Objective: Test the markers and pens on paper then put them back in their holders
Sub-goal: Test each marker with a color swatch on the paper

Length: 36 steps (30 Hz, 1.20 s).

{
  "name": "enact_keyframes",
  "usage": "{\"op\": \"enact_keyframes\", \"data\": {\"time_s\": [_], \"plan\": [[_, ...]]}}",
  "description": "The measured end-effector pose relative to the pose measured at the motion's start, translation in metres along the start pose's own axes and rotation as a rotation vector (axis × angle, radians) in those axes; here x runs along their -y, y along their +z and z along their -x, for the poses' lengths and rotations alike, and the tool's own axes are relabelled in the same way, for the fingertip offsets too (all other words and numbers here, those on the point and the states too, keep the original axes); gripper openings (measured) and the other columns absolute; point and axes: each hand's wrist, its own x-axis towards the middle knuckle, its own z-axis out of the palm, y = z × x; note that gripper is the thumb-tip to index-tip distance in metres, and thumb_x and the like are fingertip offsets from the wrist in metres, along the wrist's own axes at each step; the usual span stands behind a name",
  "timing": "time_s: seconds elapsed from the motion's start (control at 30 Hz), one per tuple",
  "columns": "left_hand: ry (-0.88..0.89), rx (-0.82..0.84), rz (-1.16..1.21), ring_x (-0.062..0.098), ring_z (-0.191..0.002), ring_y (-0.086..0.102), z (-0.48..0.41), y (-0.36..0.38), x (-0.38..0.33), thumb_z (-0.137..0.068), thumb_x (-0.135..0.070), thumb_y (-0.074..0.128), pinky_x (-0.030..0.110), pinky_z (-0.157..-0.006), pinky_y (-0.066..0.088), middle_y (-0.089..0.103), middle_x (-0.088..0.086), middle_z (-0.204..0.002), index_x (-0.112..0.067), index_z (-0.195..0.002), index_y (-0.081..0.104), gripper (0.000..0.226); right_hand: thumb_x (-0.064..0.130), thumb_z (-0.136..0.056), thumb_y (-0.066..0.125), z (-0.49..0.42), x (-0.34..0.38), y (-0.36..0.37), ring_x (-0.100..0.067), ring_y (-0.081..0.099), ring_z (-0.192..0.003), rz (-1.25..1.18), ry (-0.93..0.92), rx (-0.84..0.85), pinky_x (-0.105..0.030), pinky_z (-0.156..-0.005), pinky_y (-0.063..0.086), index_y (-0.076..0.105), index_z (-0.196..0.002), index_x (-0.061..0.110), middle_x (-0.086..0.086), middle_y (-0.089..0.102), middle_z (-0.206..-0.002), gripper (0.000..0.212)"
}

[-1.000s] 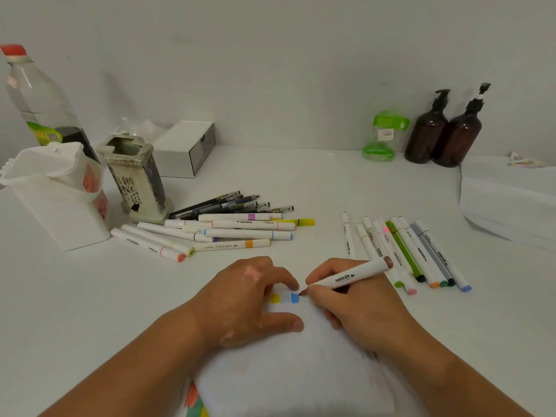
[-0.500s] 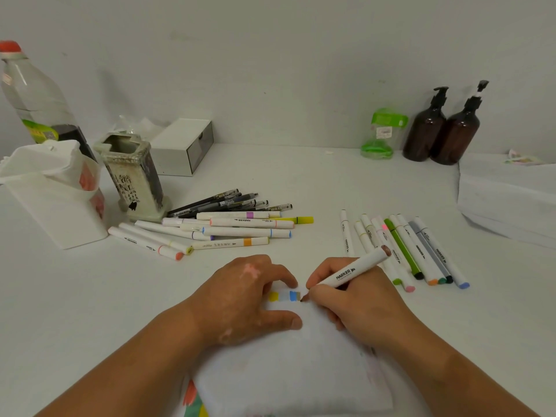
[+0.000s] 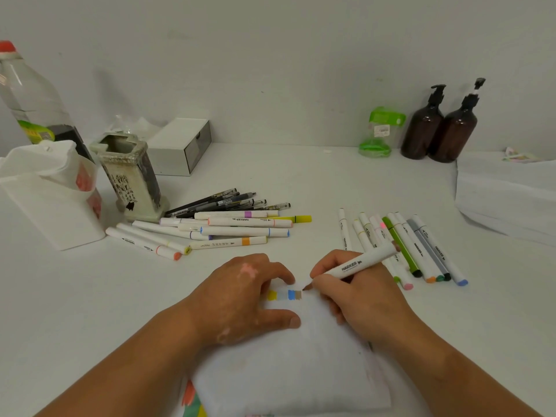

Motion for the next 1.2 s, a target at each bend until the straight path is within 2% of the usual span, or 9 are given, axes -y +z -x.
{"op": "enact_keyframes", "data": {"time_s": [0.07, 0.17, 0.3, 0.4, 0.57, 0.7, 0.8, 0.9, 1.2], "plan": [[-0.001, -0.054, 0.059, -0.005, -0.086, 0.047, 0.001, -0.002, 0.000, -0.074, -0.077, 0.061, 0.010, -0.067, 0.035, 0.047, -0.019, -0.086, -0.051, -0.130, 0.043, 0.065, 0.007, -0.086, 0.069, -0.001, 0.001, -0.004, -0.010, 0.055, -0.045, -0.175, 0.010, -0.043, -0.020, -0.043, 0.046, 0.071, -0.077, 0.021, 0.001, 0.062, -0.054, 0.017], [-0.012, -0.187, 0.280, 0.003, -0.078, 0.047, 0.000, -0.006, 0.001, -0.094, -0.043, 0.054, 0.011, -0.065, 0.036, 0.048, -0.012, -0.080, -0.042, -0.127, 0.042, 0.035, 0.004, -0.087, 0.070, -0.003, 0.004, -0.013, -0.014, 0.053, -0.046, -0.352, -0.034, -0.093, -0.022, -0.041, 0.044, 0.067, -0.077, 0.012, -0.007, 0.061, -0.057, 0.013], [-0.050, -0.291, 0.765, 0.023, -0.070, 0.048, -0.002, -0.012, 0.000, -0.086, -0.008, 0.039, 0.036, -0.067, 0.046, 0.052, 0.000, -0.079, -0.029, -0.112, 0.050, 0.035, 0.004, -0.088, 0.071, -0.005, 0.004, -0.019, -0.015, 0.053, -0.049, -0.421, -0.084, -0.087, -0.023, -0.044, 0.044, 0.069, -0.075, 0.015, -0.009, 0.061, -0.060, 0.017], [-0.015, -0.349, 0.858, 0.018, -0.076, 0.059, -0.002, -0.010, -0.002, -0.087, -0.009, 0.038, 0.036, -0.073, 0.051, 0.066, -0.007, -0.092, -0.033, -0.111, 0.053, 0.037, 0.001, -0.089, 0.069, -0.006, 0.004, -0.019, -0.018, 0.056, -0.053, -0.490, -0.081, -0.072, -0.025, -0.046, 0.047, 0.072, -0.076, 0.016, -0.010, 0.063, -0.064, 0.020], [-0.027, -0.248, 0.859, 0.017, -0.104, 0.071, -0.001, -0.007, -0.004, -0.101, -0.002, 0.050, 0.033, -0.092, 0.056, 0.071, -0.009, -0.118, -0.028, -0.127, 0.050, 0.037, 0.014, -0.075, 0.066, -0.005, 0.006, -0.019, -0.021, 0.058, -0.053, -0.618, -0.073, -0.020, -0.027, -0.045, 0.047, 0.072, -0.075, 0.016, -0.015, 0.065, -0.066, 0.007], [-0.040, -0.219, 0.906, 0.014, -0.105, 0.071, -0.001, -0.010, -0.007, -0.097, 0.000, 0.057, 0.026, -0.090, 0.057, 0.073, -0.009, -0.116, -0.020, -0.124, 0.056, 0.034, 0.009, -0.078, 0.068, -0.004, 0.006, -0.020, -0.021, 0.057, -0.052, -0.620, -0.115, 0.007, -0.025, -0.044, 0.046, 0.071, -0.075, 0.015, -0.016, 0.064, -0.066, 0.007], [-0.052, -0.202, 0.948, 0.015, -0.099, 0.073, 0.000, -0.012, -0.010, -0.094, -0.004, 0.063, 0.024, -0.083, 0.058, 0.076, -0.006, -0.108, -0.016, -0.116, 0.061, 0.025, -0.003, -0.089, 0.066, -0.003, 0.006, -0.020, -0.021, 0.058, -0.054, -0.599, -0.135, 0.012, -0.025, -0.045, 0.046, 0.073, -0.079, 0.015, -0.015, 0.065, -0.068, 0.022], [-0.050, -0.167, 0.946, 0.016, -0.093, 0.075, 0.000, -0.013, -0.011, -0.090, -0.014, 0.066, 0.021, -0.078, 0.058, 0.078, -0.002, -0.100, -0.014, -0.110, 0.067, 0.020, 0.001, -0.087, 0.069, -0.002, 0.006, -0.020, -0.021, 0.059, -0.055, -0.610, -0.137, 0.037, -0.026, -0.045, 0.047, 0.074, -0.081, 0.016, -0.015, 0.066, -0.069, 0.017], [0.003, -0.171, 0.713, 0.008, -0.082, 0.074, 0.001, -0.011, -0.011, -0.089, -0.030, 0.064, 0.015, -0.074, 0.055, 0.077, -0.012, -0.086, -0.032, -0.108, 0.072, 0.021, 0.016, -0.077, 0.072, -0.001, 0.003, -0.016, -0.018, 0.062, -0.057, -0.486, -0.127, 0.123, -0.025, -0.050, 0.049, 0.076, -0.084, 0.021, -0.013, 0.071, -0.072, 0.010]]}}
